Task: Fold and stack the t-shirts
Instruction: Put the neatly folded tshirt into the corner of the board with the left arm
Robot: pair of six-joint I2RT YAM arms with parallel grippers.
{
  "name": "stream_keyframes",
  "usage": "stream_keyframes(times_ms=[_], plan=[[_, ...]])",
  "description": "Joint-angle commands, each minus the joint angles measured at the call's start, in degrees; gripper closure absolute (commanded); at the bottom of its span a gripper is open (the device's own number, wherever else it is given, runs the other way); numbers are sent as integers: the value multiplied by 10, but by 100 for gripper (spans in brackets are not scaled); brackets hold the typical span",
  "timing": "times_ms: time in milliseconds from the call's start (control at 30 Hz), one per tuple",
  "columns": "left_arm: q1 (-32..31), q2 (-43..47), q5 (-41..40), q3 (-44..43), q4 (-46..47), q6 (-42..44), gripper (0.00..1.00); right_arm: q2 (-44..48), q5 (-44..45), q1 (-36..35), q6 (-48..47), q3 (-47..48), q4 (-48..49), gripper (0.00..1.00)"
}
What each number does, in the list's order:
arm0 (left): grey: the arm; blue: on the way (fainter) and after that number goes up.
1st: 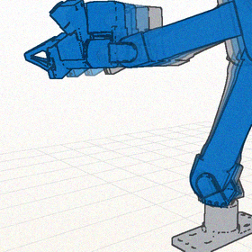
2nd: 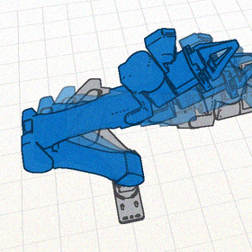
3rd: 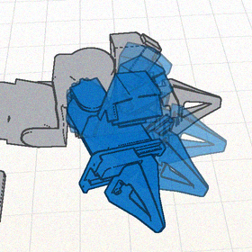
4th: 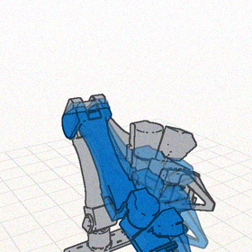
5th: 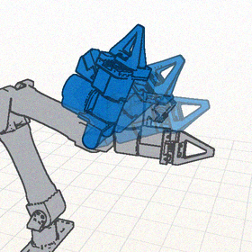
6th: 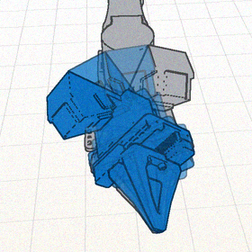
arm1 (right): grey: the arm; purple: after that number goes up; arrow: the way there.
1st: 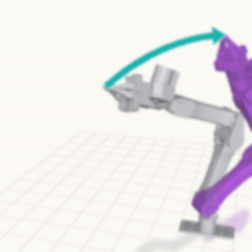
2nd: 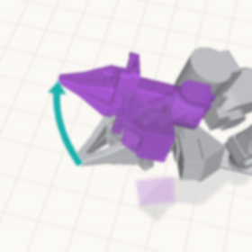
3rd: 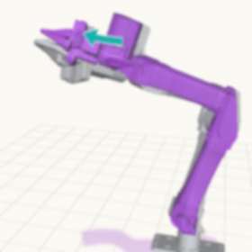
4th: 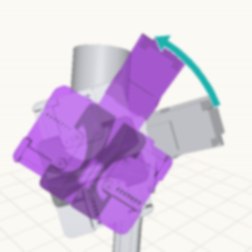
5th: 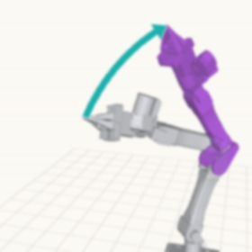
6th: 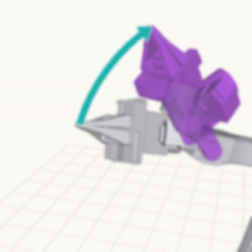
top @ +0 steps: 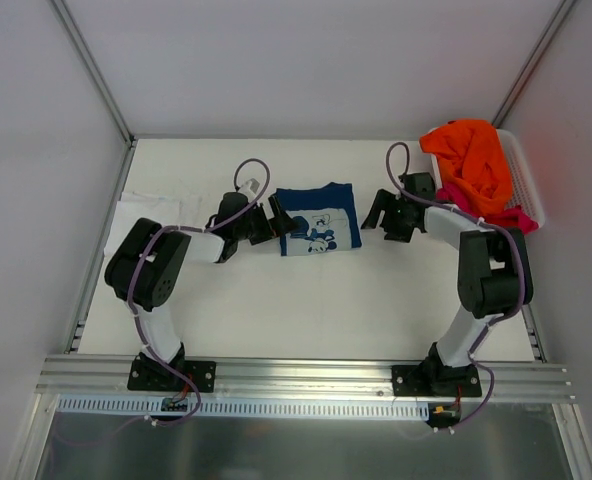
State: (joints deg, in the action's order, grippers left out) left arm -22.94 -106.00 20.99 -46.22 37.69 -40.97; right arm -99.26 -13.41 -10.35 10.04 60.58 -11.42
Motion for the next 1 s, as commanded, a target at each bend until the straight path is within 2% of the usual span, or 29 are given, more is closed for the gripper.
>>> stream_keyframes(times_ms=[0,200,567,967], plan=[[-3,26,-83,15,-160,43,1,-35,-70,27,26,38,62,19],[-3,36,-140,2,-212,58,1,-78,-111,61,39,68,95,18],[-3,-33,-83,-34,-194,41,1,-174,-172,66,71,107,140,19],[-5,-44,-41,-66,-190,33,1,-170,-184,7,70,123,140,18]])
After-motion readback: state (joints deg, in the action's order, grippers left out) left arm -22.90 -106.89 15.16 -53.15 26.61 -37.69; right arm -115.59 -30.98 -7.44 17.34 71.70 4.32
